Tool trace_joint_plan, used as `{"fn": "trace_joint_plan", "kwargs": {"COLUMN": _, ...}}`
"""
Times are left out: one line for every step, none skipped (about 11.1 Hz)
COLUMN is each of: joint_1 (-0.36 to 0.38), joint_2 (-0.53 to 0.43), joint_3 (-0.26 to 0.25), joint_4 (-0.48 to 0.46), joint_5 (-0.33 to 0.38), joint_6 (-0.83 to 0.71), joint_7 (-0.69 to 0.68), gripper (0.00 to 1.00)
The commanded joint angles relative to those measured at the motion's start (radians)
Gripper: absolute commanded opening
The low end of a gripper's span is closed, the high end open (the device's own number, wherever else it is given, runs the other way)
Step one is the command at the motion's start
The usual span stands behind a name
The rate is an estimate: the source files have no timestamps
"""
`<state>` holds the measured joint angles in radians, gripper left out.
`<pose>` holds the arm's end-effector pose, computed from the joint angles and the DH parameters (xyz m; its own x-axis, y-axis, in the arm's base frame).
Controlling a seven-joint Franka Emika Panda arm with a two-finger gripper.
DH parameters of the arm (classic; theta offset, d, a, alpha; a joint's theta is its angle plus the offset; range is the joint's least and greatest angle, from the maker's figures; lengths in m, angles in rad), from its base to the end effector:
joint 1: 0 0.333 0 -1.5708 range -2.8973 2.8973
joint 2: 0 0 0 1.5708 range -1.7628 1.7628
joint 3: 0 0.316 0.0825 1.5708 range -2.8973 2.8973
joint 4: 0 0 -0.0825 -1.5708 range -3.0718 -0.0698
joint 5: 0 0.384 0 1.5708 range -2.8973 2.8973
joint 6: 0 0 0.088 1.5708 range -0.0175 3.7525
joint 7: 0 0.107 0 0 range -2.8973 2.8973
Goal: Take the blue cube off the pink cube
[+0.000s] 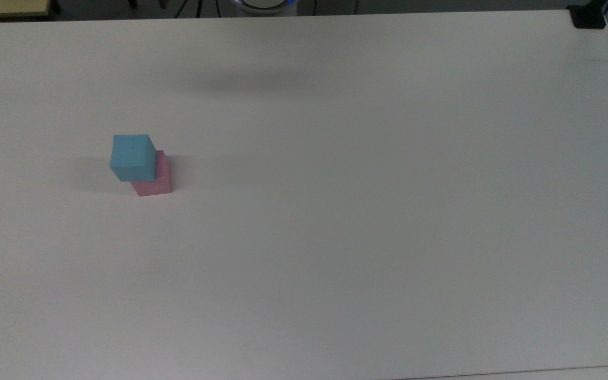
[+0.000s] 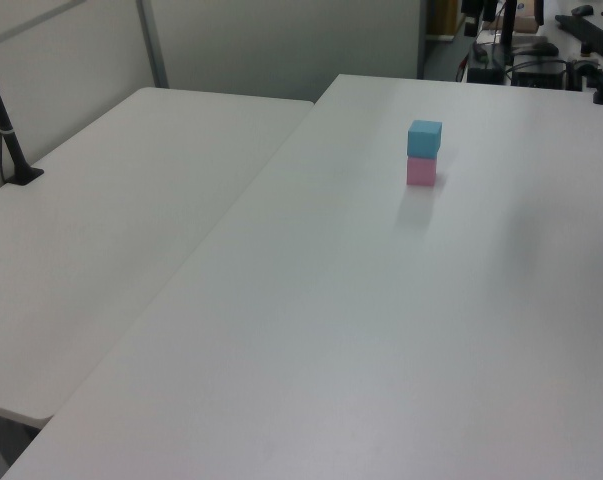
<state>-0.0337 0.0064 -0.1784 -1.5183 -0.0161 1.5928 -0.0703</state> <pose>0.5465 -0.1191 0.6479 0.9878 -0.1404 0.0668 -0.1422 -0.9896 0.0220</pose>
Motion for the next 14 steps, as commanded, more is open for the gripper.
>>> {"fn": "trace_joint_plan", "kwargs": {"joint_1": 0.023, "joint_2": -0.023, "joint_3": -0.006, "joint_4": -0.029, "joint_5": -0.002, "joint_6": -0.002, "joint_7": -0.009, "gripper": 1.00}}
{"fn": "trace_joint_plan", "kwargs": {"joint_1": 0.023, "joint_2": -0.022, "joint_3": -0.006, "joint_4": -0.029, "joint_5": -0.002, "joint_6": -0.002, "joint_7": -0.009, "gripper": 1.00}}
{"fn": "trace_joint_plan", "kwargs": {"joint_1": 0.023, "joint_2": -0.022, "joint_3": -0.006, "joint_4": -0.028, "joint_5": -0.002, "joint_6": -0.002, "joint_7": -0.009, "gripper": 1.00}}
{"fn": "trace_joint_plan", "kwargs": {"joint_1": 0.023, "joint_2": -0.022, "joint_3": -0.006, "joint_4": -0.029, "joint_5": -0.002, "joint_6": -0.002, "joint_7": -0.009, "gripper": 1.00}}
{"fn": "trace_joint_plan", "kwargs": {"joint_1": 0.023, "joint_2": -0.022, "joint_3": -0.006, "joint_4": -0.029, "joint_5": -0.002, "joint_6": -0.002, "joint_7": -0.009, "gripper": 1.00}}
{"fn": "trace_joint_plan", "kwargs": {"joint_1": 0.023, "joint_2": -0.022, "joint_3": -0.006, "joint_4": -0.028, "joint_5": -0.002, "joint_6": -0.002, "joint_7": -0.008, "gripper": 1.00}}
{"fn": "trace_joint_plan", "kwargs": {"joint_1": 0.023, "joint_2": -0.022, "joint_3": -0.006, "joint_4": -0.028, "joint_5": -0.002, "joint_6": -0.002, "joint_7": -0.008, "gripper": 1.00}}
{"fn": "trace_joint_plan", "kwargs": {"joint_1": 0.023, "joint_2": -0.022, "joint_3": -0.006, "joint_4": -0.028, "joint_5": -0.002, "joint_6": -0.002, "joint_7": -0.009, "gripper": 1.00}}
{"fn": "trace_joint_plan", "kwargs": {"joint_1": 0.021, "joint_2": -0.023, "joint_3": -0.006, "joint_4": -0.031, "joint_5": -0.002, "joint_6": -0.004, "joint_7": -0.008, "gripper": 1.00}}
{"fn": "trace_joint_plan", "kwargs": {"joint_1": 0.014, "joint_2": -0.025, "joint_3": -0.007, "joint_4": -0.045, "joint_5": -0.004, "joint_6": -0.011, "joint_7": -0.009, "gripper": 1.00}}
{"fn": "trace_joint_plan", "kwargs": {"joint_1": 0.011, "joint_2": -0.019, "joint_3": -0.007, "joint_4": -0.046, "joint_5": -0.004, "joint_6": -0.002, "joint_7": -0.016, "gripper": 1.00}}
{"fn": "trace_joint_plan", "kwargs": {"joint_1": 0.011, "joint_2": -0.014, "joint_3": -0.007, "joint_4": -0.049, "joint_5": -0.010, "joint_6": -0.001, "joint_7": -0.022, "gripper": 1.00}}
{"fn": "trace_joint_plan", "kwargs": {"joint_1": 0.008, "joint_2": 0.001, "joint_3": -0.007, "joint_4": -0.049, "joint_5": -0.013, "joint_6": 0.001, "joint_7": -0.035, "gripper": 1.00}}
{"fn": "trace_joint_plan", "kwargs": {"joint_1": 0.002, "joint_2": 0.019, "joint_3": -0.010, "joint_4": -0.048, "joint_5": -0.018, "joint_6": 0.002, "joint_7": -0.099, "gripper": 1.00}}
